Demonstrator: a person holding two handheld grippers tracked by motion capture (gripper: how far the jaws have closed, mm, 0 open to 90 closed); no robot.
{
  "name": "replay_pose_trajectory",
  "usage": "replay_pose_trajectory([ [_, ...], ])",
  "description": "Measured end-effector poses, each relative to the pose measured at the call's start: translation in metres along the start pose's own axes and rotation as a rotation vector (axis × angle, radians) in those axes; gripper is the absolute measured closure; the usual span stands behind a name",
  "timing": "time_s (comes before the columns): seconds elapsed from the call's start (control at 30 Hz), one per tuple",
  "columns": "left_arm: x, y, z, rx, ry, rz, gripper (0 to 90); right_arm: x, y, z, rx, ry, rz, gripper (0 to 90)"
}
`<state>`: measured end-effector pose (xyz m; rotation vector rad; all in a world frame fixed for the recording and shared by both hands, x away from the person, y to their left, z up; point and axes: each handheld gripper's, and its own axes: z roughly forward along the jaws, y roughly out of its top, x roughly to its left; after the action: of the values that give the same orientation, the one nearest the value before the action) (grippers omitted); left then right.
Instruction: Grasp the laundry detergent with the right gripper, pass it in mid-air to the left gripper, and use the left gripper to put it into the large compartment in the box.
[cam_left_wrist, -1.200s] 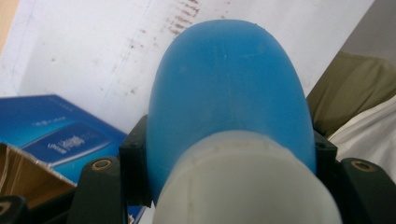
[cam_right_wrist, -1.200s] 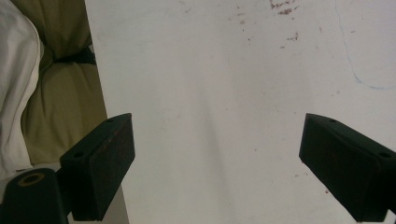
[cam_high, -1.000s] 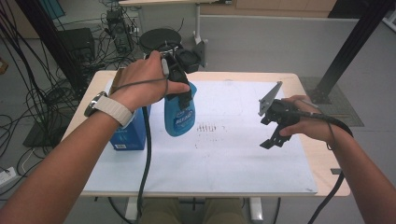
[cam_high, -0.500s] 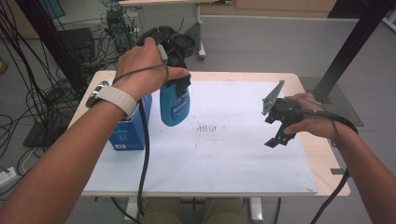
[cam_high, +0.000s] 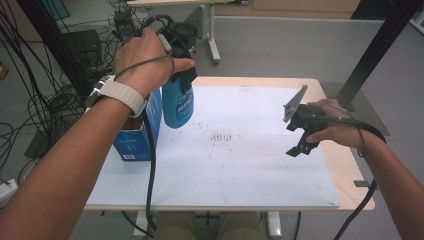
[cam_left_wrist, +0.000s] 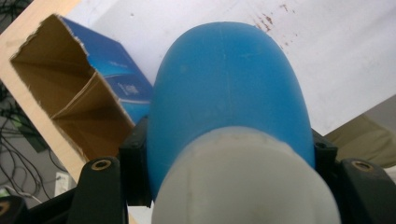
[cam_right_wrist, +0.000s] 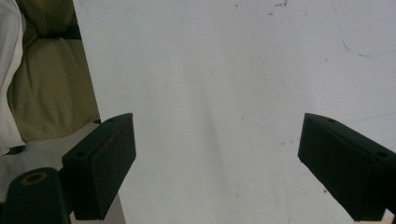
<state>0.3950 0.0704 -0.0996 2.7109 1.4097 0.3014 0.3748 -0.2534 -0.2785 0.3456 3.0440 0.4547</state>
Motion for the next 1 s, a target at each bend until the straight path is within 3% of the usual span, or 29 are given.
replay_pose_trajectory([
  [0.4,0.027,-0.004,-0.017,-0.005,0.022,-0.159,37.8,-0.002,0.002,-0.003,0.007,-0.011,-0.008,11.6],
  [0.73,0.055,-0.01,-0.029,0.044,0.042,-0.274,37.8,-0.004,0.004,-0.003,0.003,-0.015,-0.012,11.6],
  [1.0,0.076,-0.017,-0.035,0.049,0.041,-0.366,37.8,-0.006,0.006,-0.003,0.003,-0.015,-0.013,11.6],
])
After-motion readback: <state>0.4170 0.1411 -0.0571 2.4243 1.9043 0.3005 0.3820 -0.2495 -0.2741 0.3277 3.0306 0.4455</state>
